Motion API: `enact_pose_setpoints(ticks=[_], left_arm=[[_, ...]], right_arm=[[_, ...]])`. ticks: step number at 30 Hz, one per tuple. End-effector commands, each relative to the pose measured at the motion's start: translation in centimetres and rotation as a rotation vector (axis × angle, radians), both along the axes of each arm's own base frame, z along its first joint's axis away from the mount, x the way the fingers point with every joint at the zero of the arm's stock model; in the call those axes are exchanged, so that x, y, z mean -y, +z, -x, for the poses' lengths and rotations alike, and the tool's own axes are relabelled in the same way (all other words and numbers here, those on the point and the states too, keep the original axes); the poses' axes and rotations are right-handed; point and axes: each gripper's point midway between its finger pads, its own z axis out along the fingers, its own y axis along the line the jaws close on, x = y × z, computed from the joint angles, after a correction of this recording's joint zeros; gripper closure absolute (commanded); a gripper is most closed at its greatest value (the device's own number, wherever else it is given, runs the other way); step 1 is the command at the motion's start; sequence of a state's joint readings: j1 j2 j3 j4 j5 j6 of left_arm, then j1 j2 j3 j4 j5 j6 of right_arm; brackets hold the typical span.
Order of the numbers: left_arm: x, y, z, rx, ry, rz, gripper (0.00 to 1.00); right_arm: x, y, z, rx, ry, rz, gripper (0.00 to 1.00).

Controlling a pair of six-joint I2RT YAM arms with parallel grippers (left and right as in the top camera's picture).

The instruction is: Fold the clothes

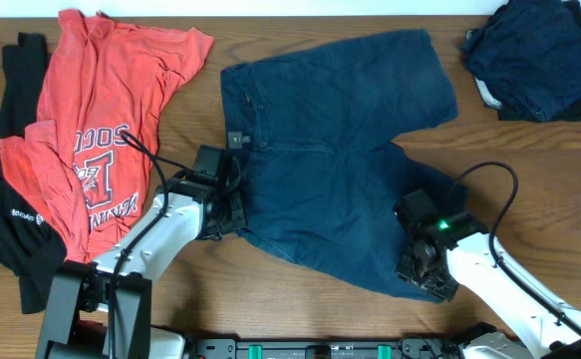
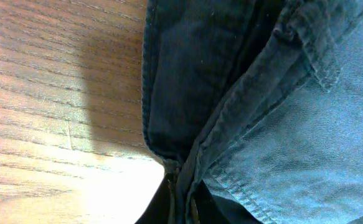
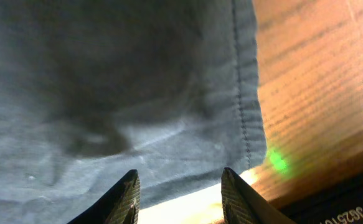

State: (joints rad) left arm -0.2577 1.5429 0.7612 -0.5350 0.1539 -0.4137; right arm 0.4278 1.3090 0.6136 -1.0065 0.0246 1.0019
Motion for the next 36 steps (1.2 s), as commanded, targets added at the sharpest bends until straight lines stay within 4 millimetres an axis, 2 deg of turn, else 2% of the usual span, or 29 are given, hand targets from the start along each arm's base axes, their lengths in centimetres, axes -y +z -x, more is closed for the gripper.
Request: enact_pose_setpoints(ticks=[1, 4, 8, 11, 24, 26, 29, 32, 33, 34, 36], left_arm=[[-0.5, -0.4, 0.4, -0.016, -0.005, -0.022, 0.94], [-0.5, -0.4, 0.4, -0.015, -0.005, -0.022, 0.94], [-0.5, -0.4, 0.4, -0.016, -0.005, -0.022, 0.94], [-0.6, -0.4, 0.4, -0.015, -0.005, -0.022, 0.94], [-0.8, -0.4, 0.3, -0.01, -0.002, -0.04, 0.94], [-1.0, -0.4, 0.3, -0.007, -0.001, -0.051, 0.94], [-1.1, -0.4, 0.3, -0.007, 0.0, -0.055, 0.94], [-1.1, -0.4, 0.3, -0.007, 0.0, -0.055, 0.94], [-1.1, -0.4, 0.2, -0.007, 0.0, -0.055, 0.94], [-1.1, -0.4, 0.2, -0.007, 0.0, -0.055, 0.94], [-1.1, -0.4, 0.2, -0.007, 0.0, -0.055, 0.95]], right_arm=[[-0.1, -0.2, 0.9, -0.032, -0.03, 0.0, 0.59], [-0.5, -0.2, 1.4, -0.055, -0.037, -0.022, 0.56], [-0.9, -0.3, 1.7, -0.068, -0.048, -0.045, 0.41], [-1.0, -0.6, 1.6, -0.061, -0.048, -0.05, 0.37], [-1.2, -2.6, 2.8, -0.183, -0.059, -0.034, 0.4], [-1.1, -3.0, 2.8, -0.197, -0.06, -0.026, 0.44], [-1.2, -3.7, 2.6, -0.205, -0.053, -0.024, 0.57], [-1.3, -3.9, 2.4, -0.2, -0.051, -0.027, 0.81], [-1.4, -3.9, 2.2, -0.194, -0.053, -0.031, 0.93], [-1.5, -3.9, 2.0, -0.189, -0.051, -0.039, 0.99], [-1.6, -3.8, 1.4, -0.179, -0.043, -0.055, 0.99]])
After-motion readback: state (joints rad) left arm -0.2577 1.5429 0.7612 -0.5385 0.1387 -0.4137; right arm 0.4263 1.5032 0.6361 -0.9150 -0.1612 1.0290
